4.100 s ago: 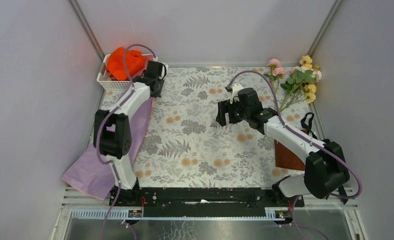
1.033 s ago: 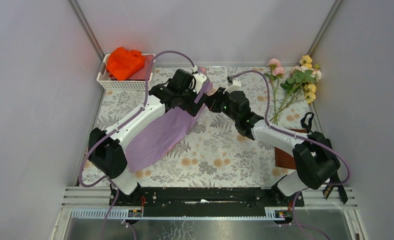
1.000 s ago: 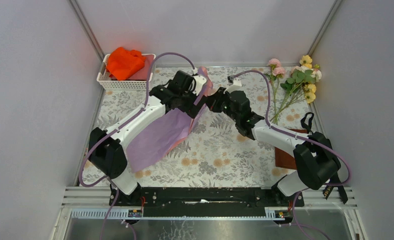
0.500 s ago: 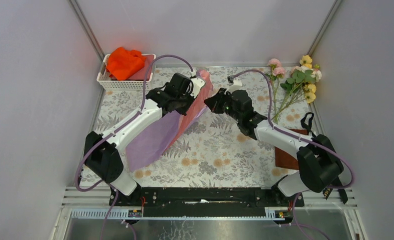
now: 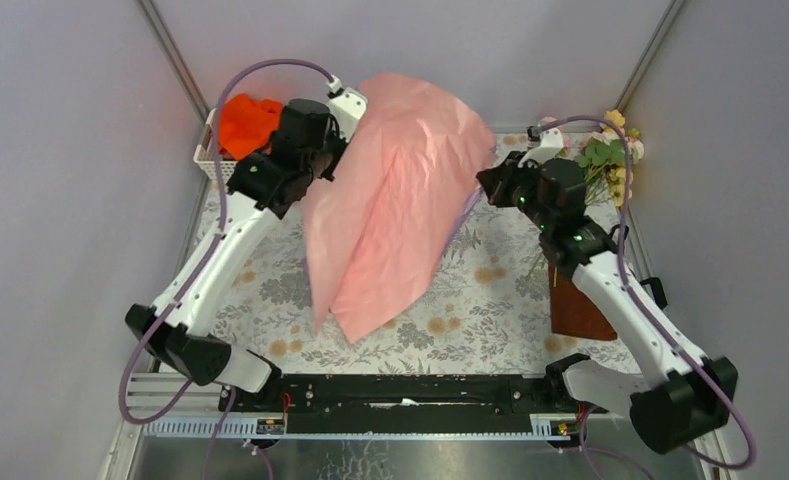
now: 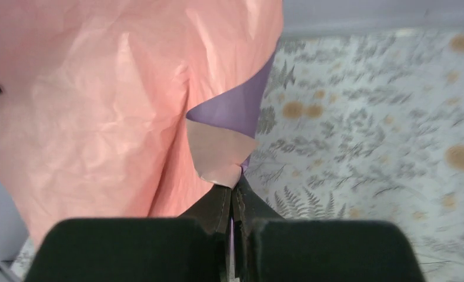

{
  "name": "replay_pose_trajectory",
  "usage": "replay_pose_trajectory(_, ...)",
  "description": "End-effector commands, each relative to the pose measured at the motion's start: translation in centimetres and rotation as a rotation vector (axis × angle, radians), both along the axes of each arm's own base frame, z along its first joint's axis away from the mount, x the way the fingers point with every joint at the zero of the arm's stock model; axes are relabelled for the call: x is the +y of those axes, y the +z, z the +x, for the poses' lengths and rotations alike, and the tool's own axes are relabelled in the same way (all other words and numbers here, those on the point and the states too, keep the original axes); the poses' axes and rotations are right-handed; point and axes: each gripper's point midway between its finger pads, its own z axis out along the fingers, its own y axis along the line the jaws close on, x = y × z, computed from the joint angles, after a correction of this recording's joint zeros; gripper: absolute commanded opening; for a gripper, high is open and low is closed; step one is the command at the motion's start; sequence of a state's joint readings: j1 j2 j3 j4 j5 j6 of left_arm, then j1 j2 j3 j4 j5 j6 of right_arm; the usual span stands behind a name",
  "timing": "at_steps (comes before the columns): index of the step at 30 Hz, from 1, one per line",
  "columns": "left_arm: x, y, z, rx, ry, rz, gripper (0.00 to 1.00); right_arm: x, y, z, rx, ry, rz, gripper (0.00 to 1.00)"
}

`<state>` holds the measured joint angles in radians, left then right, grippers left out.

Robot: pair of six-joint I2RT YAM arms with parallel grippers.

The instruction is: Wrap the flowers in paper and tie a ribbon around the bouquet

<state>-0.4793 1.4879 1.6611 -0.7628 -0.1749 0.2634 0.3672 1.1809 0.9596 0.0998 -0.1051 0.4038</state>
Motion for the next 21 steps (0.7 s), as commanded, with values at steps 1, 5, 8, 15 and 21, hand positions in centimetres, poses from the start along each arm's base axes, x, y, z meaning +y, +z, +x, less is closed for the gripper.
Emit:
replay_pose_trajectory(1,4.7,7.5,-0.4,-0.210,0.144,0.118,0.00,-3.5,6.2,-3.3,-0.133,-0.031,-0.201,0.00)
replay_pose_trajectory(5,7.0,13.1,-1.7,-0.325,0.211,0.131,0.00,-4.4,10.9,-6.4,-0.257,0.004,-0.227,0.00)
replay_pose_trajectory(8,8.0,17.2,-3.2,-0.403,0.227,0.102,0.00,-2.9,14.1,-9.2,-0.381,0.162,-0.246,0.00)
replay_pose_trajectory(15,9.0,22.9,-8.5,-0.526,0.167,-0.045,0.00,0.8,19.5,-17.4,-0.628,0.557,-0.197,0.00)
replay_pose_trajectory(21,11.6,25.1,-10.9,-0.590,0.250,-0.057,0.00,1.1,21.0,-20.6,-0.662,0.619,-0.096,0.00)
